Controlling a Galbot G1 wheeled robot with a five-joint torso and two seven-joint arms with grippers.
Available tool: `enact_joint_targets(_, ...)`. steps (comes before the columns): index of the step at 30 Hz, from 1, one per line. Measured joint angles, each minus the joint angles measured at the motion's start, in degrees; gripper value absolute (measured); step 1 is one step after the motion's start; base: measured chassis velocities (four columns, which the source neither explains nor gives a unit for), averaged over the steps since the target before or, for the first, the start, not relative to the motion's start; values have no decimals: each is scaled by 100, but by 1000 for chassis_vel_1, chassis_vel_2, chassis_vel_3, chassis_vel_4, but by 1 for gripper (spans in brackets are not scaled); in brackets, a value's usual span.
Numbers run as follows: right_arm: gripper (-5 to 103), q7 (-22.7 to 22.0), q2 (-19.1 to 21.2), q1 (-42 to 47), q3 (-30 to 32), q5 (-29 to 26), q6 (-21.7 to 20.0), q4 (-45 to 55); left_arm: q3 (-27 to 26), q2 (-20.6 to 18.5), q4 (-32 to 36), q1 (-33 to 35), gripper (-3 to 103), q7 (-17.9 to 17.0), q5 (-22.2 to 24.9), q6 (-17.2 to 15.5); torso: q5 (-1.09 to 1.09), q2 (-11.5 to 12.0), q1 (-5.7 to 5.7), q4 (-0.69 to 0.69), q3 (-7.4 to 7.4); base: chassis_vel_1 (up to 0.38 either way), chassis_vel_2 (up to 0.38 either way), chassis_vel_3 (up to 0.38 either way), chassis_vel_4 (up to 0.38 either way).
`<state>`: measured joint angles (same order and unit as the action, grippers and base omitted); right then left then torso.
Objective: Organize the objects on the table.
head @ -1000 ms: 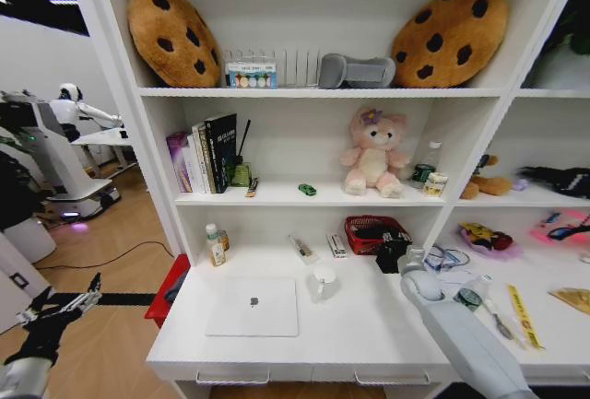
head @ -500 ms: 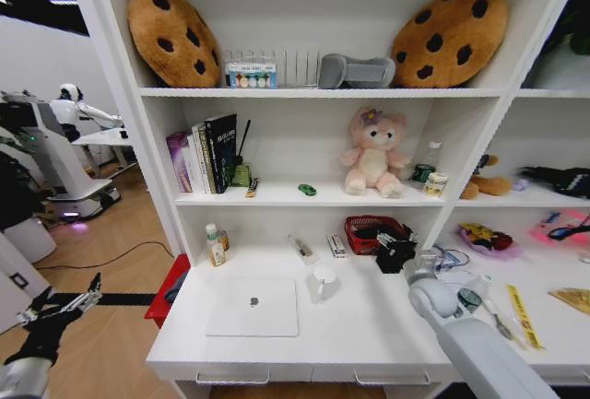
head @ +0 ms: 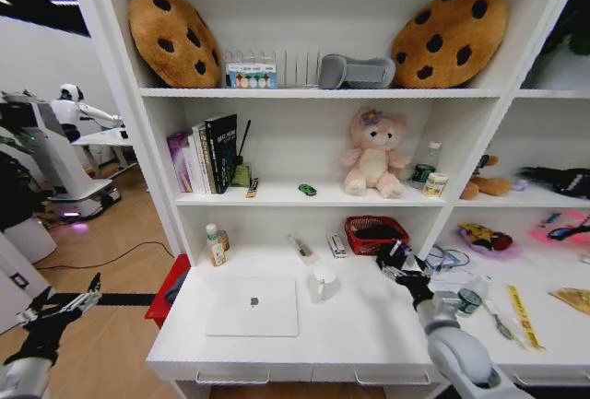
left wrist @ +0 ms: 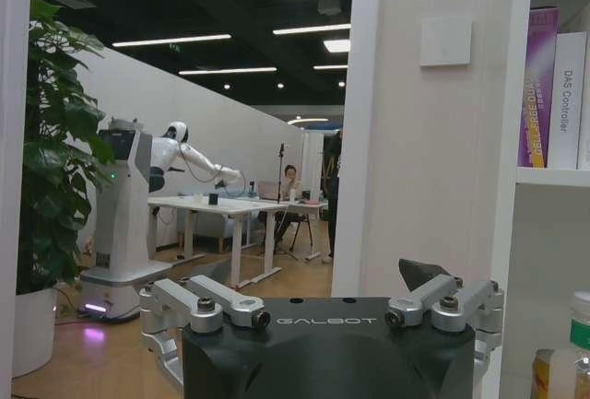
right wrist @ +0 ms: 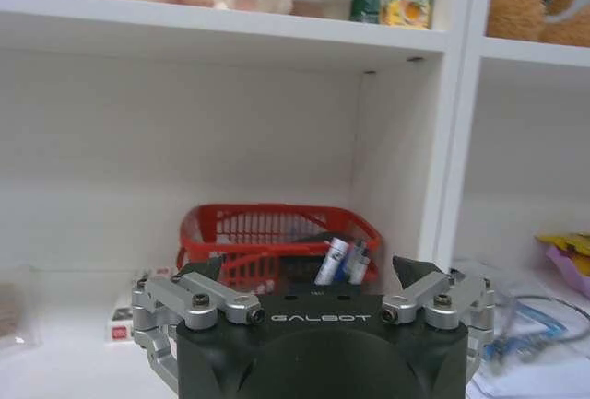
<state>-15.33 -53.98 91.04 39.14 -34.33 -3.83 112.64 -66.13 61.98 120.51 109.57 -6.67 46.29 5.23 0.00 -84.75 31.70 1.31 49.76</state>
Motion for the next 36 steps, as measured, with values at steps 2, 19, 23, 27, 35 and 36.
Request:
enact_joint_targets(2,100,32,11,137,137,-141,-63,-39,0,0,0,0,100,0,0,0,0,0,0,0,0,0,0,0,0)
enact_joint_targets(19,100,96,410,-732,-296,-1263,-888,-1613,0,0,0,0,100,0,0,0,0,1,1,-1,1,0,0,0,0)
enact_joint_targets(23,100,96,395,-924,-461,-1186,-785,-1970,0,0,0,0,100,0,0,0,0,1,1,-1,1,0,0,0,0)
enact_joint_targets(27,100,112,454,-1046,-577,-1226,-747,-2157,0,0,0,0,100,0,0,0,0,1,1,0,1,0,0,0,0)
enact_joint_targets(35,84,64,407,-1095,-706,-1182,-717,-2117,0,0,0,0,100,0,0,0,0,1,1,0,1,0,0,0,0)
enact_joint_targets(36,78,41,379,-1095,-710,-1149,-691,-2117,0,0,0,0,100,0,0,0,0,1,1,-1,1,0,0,0,0)
